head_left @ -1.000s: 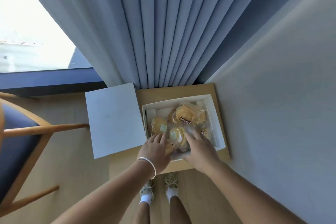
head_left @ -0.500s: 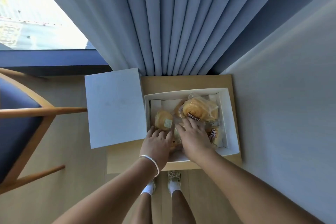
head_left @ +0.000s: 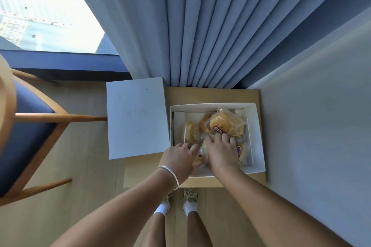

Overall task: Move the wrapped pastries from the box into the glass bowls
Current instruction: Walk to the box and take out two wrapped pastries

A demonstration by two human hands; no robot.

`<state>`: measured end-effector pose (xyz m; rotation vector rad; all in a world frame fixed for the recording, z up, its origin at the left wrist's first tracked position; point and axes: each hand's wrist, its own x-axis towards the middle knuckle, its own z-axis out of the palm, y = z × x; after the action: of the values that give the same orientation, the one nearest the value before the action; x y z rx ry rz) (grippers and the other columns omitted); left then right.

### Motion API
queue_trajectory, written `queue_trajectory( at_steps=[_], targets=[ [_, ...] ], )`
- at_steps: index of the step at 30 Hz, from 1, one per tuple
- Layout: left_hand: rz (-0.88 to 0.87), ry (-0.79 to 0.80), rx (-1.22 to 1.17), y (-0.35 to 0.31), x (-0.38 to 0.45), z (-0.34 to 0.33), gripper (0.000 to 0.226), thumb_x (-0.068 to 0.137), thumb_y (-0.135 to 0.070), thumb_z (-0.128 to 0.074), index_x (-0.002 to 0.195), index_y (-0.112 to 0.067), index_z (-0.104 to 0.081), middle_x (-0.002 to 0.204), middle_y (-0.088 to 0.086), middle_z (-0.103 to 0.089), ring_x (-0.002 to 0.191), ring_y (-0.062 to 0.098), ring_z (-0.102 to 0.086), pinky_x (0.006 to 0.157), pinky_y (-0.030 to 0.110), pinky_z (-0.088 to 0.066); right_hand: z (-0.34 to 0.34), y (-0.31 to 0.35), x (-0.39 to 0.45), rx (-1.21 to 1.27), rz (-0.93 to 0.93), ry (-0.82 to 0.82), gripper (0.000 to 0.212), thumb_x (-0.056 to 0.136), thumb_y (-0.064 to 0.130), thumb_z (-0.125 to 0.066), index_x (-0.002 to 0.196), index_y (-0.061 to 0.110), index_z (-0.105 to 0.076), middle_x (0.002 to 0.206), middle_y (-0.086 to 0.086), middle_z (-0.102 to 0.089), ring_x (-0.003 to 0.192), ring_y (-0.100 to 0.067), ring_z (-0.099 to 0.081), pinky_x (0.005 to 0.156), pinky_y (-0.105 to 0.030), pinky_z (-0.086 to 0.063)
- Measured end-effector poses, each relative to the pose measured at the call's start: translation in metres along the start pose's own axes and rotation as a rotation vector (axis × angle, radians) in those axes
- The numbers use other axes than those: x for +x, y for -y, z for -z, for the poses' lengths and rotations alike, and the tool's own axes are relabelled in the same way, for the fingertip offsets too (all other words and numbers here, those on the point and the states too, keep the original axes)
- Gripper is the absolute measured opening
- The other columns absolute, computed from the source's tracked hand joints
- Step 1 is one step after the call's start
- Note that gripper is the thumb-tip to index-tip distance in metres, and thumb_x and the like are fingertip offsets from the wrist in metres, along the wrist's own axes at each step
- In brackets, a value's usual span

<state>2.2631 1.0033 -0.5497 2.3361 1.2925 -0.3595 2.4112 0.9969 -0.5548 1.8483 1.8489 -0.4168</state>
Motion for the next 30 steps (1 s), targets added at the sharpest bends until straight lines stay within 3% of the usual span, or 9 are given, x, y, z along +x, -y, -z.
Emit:
queue_trajectory(
  at_steps=[4, 7, 13, 18, 22, 30],
  targets=[
    [-0.004, -0.036, -0.046, 0.002, -0.015, 0.025, 0.046, 0.087, -0.029, -0.058, 0.128, -0.024, -0.038, 0.112, 0.001, -0.060, 0.097, 0.024, -0.059, 0.069, 0.034, -0.047, 0.032, -0.009, -0.014, 0.045, -0.029, 0.021, 0.083, 0.076, 0.025, -0.077, 0.143, 0.023, -0.027, 0.134, -0.014, -0.042, 0.121, -0.034, -0.042, 0.102, -0.045, -0.036],
    [0.026, -0.073, -0.067, 0.011, -0.028, 0.048, 0.050, 0.086, -0.027, -0.057, 0.131, -0.026, -0.035, 0.113, 0.000, -0.059, 0.098, 0.024, -0.058, 0.069, 0.033, -0.047, 0.060, -0.019, -0.023, 0.037, -0.021, -0.004, 0.077, 0.077, 0.022, -0.075, 0.139, 0.023, -0.029, 0.130, -0.013, -0.043, 0.117, -0.032, -0.044, 0.096, -0.042, -0.042],
    [0.195, -0.158, -0.094, 0.051, -0.063, 0.094, 0.045, 0.086, -0.033, -0.054, 0.128, -0.030, -0.037, 0.114, -0.003, -0.059, 0.099, 0.022, -0.058, 0.067, 0.033, -0.048, 0.124, -0.010, -0.029, 0.032, 0.072, -0.151, 0.077, 0.080, 0.046, -0.071, 0.140, 0.026, -0.027, 0.130, -0.009, -0.042, 0.117, -0.028, -0.043, 0.096, -0.038, -0.038],
    [0.436, -0.280, -0.151, 0.094, -0.115, 0.116, 0.045, 0.086, -0.030, -0.054, 0.128, -0.031, -0.040, 0.117, -0.006, -0.058, 0.102, 0.019, -0.058, 0.072, 0.034, -0.051, 0.172, 0.051, -0.023, 0.041, 0.277, -0.229, 0.073, 0.078, 0.053, -0.070, 0.133, 0.024, -0.032, 0.122, -0.007, -0.043, 0.110, -0.025, -0.044, 0.095, -0.035, -0.035],
    [0.674, -0.357, -0.211, 0.123, -0.179, 0.116, 0.044, 0.086, -0.029, -0.054, 0.128, -0.031, -0.042, 0.116, -0.007, -0.056, 0.105, 0.017, -0.055, 0.074, 0.033, -0.048, 0.196, 0.118, -0.027, 0.014, 0.469, -0.281, 0.073, 0.076, 0.046, -0.068, 0.135, 0.023, -0.033, 0.129, -0.006, -0.043, 0.114, -0.025, -0.044, 0.095, -0.035, -0.037],
    [1.100, -0.466, -0.293, 0.145, -0.326, 0.075, 0.056, 0.079, -0.045, -0.066, 0.128, -0.031, -0.041, 0.110, -0.006, -0.057, 0.098, 0.019, -0.057, 0.073, 0.033, -0.048, 0.209, 0.248, -0.072, -0.027, 0.899, -0.288, 0.076, 0.072, 0.039, -0.072, 0.137, 0.028, -0.034, 0.137, 0.000, -0.043, 0.118, -0.025, -0.042, 0.092, -0.034, -0.041]
  ],
)
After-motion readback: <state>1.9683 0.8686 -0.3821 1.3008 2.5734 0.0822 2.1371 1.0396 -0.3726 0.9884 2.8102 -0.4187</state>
